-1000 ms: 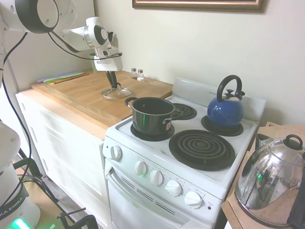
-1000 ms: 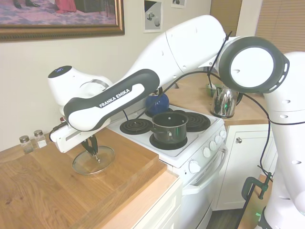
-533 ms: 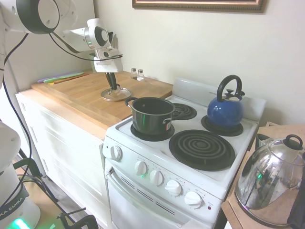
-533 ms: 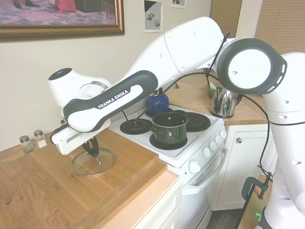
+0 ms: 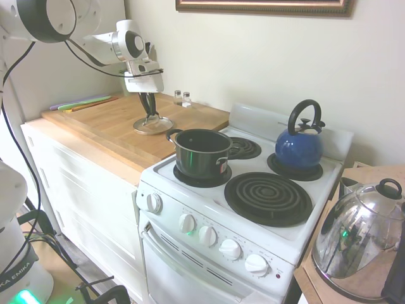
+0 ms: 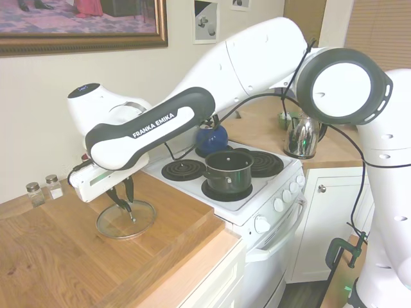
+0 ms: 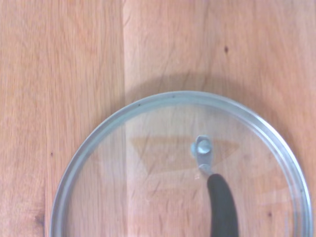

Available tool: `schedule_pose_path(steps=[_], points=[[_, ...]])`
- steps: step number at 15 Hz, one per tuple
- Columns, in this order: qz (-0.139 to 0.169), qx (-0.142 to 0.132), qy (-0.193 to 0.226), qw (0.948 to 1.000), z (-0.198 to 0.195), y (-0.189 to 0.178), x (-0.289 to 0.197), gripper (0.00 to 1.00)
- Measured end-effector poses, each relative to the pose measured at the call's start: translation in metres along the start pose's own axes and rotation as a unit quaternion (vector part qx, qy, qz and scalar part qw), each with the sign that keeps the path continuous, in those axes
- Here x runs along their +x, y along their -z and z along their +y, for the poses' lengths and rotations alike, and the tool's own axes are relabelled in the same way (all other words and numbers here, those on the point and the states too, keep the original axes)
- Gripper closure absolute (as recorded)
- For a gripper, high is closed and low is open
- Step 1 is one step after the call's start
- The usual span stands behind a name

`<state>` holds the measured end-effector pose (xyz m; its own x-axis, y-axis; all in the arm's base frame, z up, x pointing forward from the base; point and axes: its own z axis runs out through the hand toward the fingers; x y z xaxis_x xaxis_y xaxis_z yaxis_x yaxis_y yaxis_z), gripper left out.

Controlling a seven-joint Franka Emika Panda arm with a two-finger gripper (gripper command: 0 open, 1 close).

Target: Uncover the lid of the pot

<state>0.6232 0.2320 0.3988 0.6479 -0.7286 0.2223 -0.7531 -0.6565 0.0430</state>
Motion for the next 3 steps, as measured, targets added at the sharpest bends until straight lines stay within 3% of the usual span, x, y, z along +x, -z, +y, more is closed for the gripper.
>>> schedule_pose_path(steps=[3], points=[[0.002,0.021,-0.002,0.9998,0.015,0.029,0.011,0.00]])
